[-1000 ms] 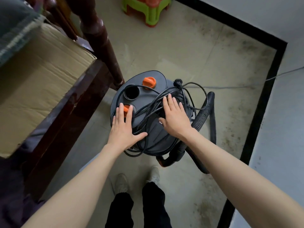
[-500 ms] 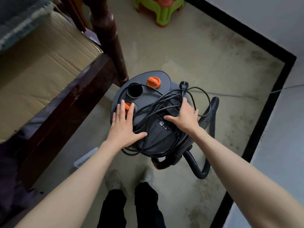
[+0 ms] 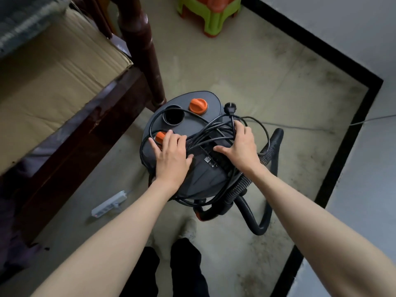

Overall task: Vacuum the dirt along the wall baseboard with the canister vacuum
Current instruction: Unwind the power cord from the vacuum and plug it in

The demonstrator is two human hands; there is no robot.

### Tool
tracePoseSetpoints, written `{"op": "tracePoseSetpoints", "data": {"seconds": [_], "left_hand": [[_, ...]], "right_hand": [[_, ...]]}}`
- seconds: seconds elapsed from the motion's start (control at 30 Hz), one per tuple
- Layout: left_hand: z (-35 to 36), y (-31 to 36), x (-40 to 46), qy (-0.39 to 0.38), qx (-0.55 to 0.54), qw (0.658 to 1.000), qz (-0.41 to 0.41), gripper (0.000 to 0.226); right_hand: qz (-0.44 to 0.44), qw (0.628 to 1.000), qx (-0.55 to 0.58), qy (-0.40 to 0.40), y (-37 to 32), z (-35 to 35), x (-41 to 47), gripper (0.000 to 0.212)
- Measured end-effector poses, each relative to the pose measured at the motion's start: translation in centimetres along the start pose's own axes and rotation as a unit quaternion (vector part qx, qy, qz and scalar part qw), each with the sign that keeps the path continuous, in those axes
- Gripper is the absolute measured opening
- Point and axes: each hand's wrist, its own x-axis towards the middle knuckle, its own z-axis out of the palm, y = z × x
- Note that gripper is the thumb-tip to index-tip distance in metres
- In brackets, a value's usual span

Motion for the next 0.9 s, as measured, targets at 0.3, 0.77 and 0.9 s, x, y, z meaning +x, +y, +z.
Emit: {"op": "tracePoseSetpoints", "data": {"seconds": [0.3,0.77,0.9], "left_hand": [[-2.4,-0.5,-0.9,0.066,-0.109,0.992,0.011,0.030],[-13.3,-1.5,-7.3,0.030,-0.145,0.979,0.138,0.027],[-14.8,-2.8,-10.7,-0.005,-0.144,0.977,0.157,0.028]], "right_hand": [[0.045,0.997,0.011,-0.061,-1.5,-1.2,-0.1,0.098],[0.069,0.983,0.164,-0.043,-5.6,-7.2,-9.2,0.034],[0.085,0.961,0.248,-0.085,-6.7,-8.1,-14.7,0.025]]}}
